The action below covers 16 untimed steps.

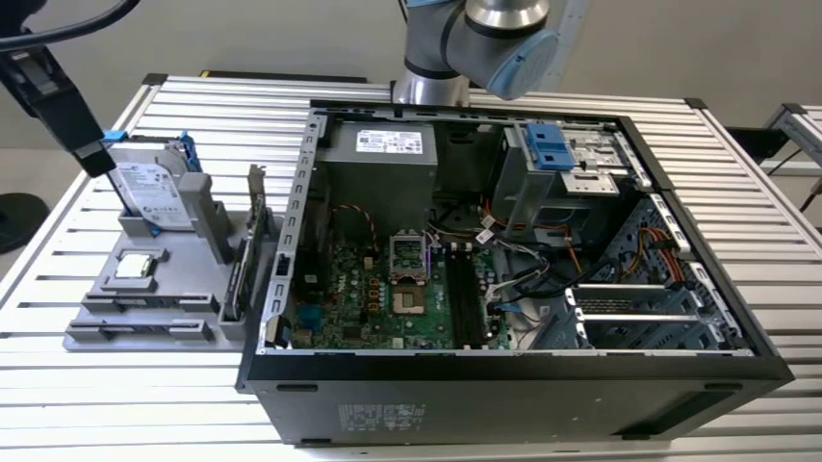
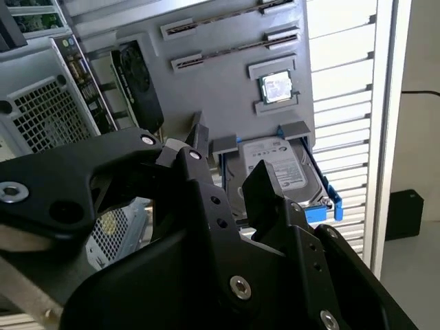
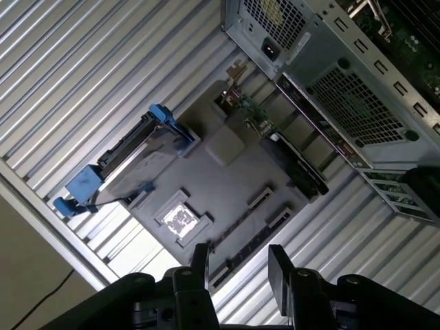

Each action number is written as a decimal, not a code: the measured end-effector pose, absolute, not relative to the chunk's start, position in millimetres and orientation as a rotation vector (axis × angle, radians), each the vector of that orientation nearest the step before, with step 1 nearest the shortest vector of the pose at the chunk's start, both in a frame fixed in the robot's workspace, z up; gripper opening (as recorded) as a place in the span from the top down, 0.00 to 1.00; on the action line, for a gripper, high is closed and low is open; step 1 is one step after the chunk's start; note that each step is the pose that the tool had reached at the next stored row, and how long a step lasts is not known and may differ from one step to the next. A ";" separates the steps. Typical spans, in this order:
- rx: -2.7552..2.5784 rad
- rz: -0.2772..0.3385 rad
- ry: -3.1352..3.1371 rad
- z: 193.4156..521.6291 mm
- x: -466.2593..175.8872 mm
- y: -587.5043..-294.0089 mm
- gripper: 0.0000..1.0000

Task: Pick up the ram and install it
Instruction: 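Reach for the ram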

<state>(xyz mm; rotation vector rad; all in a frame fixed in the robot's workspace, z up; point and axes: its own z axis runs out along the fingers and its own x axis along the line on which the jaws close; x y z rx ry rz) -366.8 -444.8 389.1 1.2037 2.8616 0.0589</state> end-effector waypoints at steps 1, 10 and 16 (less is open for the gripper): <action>1.210 0.059 2.859 389.1 -366.8 -444.8 0.00; 1.300 0.057 2.818 389.1 -366.9 -444.8 0.00; 1.384 0.055 2.776 389.1 -366.9 -444.8 0.00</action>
